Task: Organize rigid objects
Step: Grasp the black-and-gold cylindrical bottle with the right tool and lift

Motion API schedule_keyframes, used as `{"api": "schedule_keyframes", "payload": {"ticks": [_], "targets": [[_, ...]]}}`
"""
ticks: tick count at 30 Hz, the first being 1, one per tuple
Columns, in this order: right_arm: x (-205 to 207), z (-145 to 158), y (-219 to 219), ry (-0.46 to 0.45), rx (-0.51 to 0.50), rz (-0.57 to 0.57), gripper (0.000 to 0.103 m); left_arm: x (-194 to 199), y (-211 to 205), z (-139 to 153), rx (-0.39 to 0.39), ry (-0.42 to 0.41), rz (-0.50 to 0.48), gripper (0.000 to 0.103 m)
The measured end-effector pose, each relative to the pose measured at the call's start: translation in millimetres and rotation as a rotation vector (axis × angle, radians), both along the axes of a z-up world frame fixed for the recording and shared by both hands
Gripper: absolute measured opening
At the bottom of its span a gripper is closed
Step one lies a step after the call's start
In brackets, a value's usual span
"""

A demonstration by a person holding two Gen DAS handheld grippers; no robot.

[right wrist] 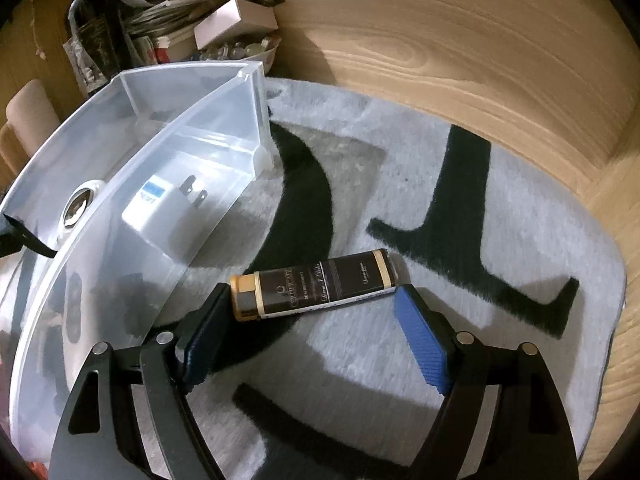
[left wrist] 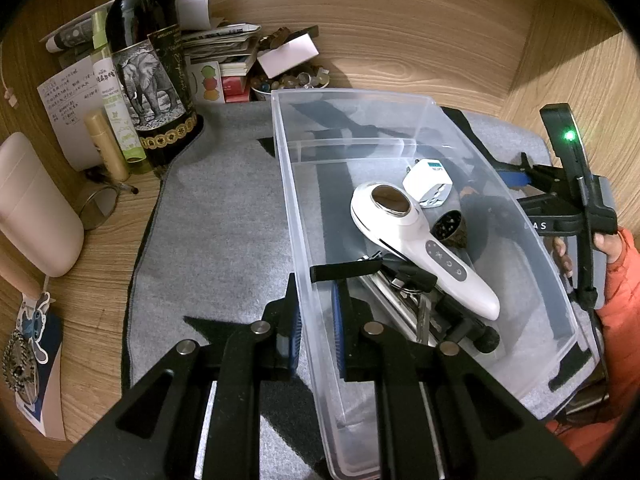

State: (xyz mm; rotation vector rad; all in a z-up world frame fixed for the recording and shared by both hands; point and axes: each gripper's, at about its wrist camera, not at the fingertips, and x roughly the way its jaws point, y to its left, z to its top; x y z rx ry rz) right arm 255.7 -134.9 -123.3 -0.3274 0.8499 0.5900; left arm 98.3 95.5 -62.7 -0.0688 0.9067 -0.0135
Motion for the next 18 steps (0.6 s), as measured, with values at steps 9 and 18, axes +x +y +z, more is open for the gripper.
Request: {"api": "schedule_keyframes", "payload": {"ticks": [9, 18], "targets": [[0.7, 6.5, -4.9, 0.012, 0.02, -0.001, 0.043, 0.1, -0.9, 0.2, -0.001, 0.001, 0.001, 0.012], [16.2, 17.2, -6.3, 0.018, 0.094, -0.117, 0.058, 0.0, -0.5, 0.1, -0.003, 0.0, 0.0, 0.012]]}}
